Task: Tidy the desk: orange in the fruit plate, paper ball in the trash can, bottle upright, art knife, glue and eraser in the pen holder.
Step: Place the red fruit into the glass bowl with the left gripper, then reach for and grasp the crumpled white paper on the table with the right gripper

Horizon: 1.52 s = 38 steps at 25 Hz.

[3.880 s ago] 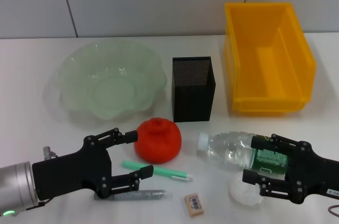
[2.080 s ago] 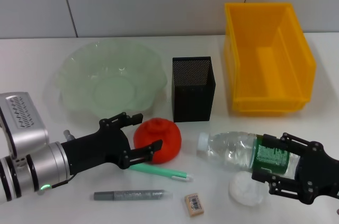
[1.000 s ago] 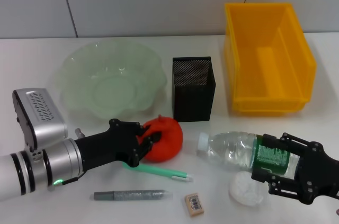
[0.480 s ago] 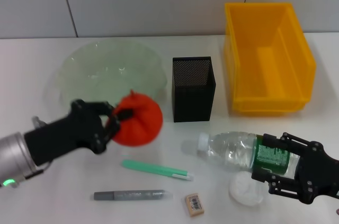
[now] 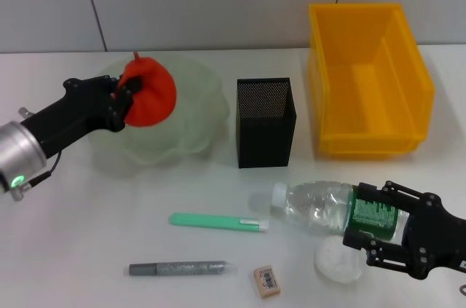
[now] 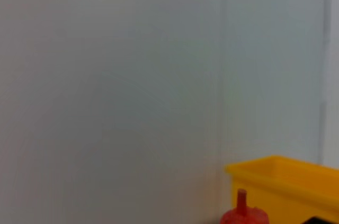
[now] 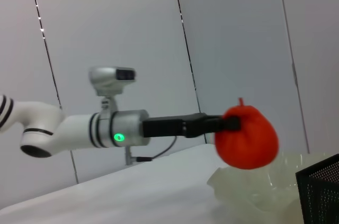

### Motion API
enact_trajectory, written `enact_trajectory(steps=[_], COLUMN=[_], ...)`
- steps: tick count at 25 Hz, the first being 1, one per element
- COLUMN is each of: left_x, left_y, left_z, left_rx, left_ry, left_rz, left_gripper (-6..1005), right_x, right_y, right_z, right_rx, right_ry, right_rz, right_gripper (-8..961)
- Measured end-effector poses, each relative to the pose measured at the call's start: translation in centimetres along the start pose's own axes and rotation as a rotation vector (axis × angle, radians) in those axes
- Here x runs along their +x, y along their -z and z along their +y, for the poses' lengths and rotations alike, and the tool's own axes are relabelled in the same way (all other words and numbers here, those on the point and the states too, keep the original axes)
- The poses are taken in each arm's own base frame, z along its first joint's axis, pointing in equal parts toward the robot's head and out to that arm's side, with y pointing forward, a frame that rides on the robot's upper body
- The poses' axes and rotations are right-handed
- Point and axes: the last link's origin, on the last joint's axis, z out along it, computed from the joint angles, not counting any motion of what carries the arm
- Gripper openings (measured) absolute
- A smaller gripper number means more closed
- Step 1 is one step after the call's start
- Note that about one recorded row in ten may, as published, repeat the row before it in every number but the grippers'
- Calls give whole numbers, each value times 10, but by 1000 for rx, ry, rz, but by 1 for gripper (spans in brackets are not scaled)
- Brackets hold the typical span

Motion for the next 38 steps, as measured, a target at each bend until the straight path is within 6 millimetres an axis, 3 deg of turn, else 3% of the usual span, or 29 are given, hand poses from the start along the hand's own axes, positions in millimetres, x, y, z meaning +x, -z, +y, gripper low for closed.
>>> enact_trajectory(steps=[7, 18, 21, 27, 31, 32, 38], left_x=[-2, -1, 1, 1, -2, -5, -21], left_y=[-23, -24, -14, 15, 35, 41, 52], left_z=[-9, -9, -4, 12, 33, 45, 70], left_rx=[74, 83, 37, -66, -189, -257, -356], left_ry=[3, 15, 6, -5, -48, -82, -145], left_rz=[-63, -46, -16, 50, 61, 53, 18], left_gripper=[133, 214, 452, 627, 818, 866, 866], right_x=[-1, -1, -1, -1, -1, -1, -3], right_y=[-1, -1, -1, 3, 3, 4, 6], right_z=[0, 0, 0, 0, 1, 0, -1], right_rx=[-6, -9, -8, 1, 3, 3, 0], right_ry=[2, 1, 3, -1, -2, -1, -6], right_rz=[-1, -3, -3, -2, -1, -1, 4], right_gripper=[788, 787, 787, 787, 787, 787, 786])
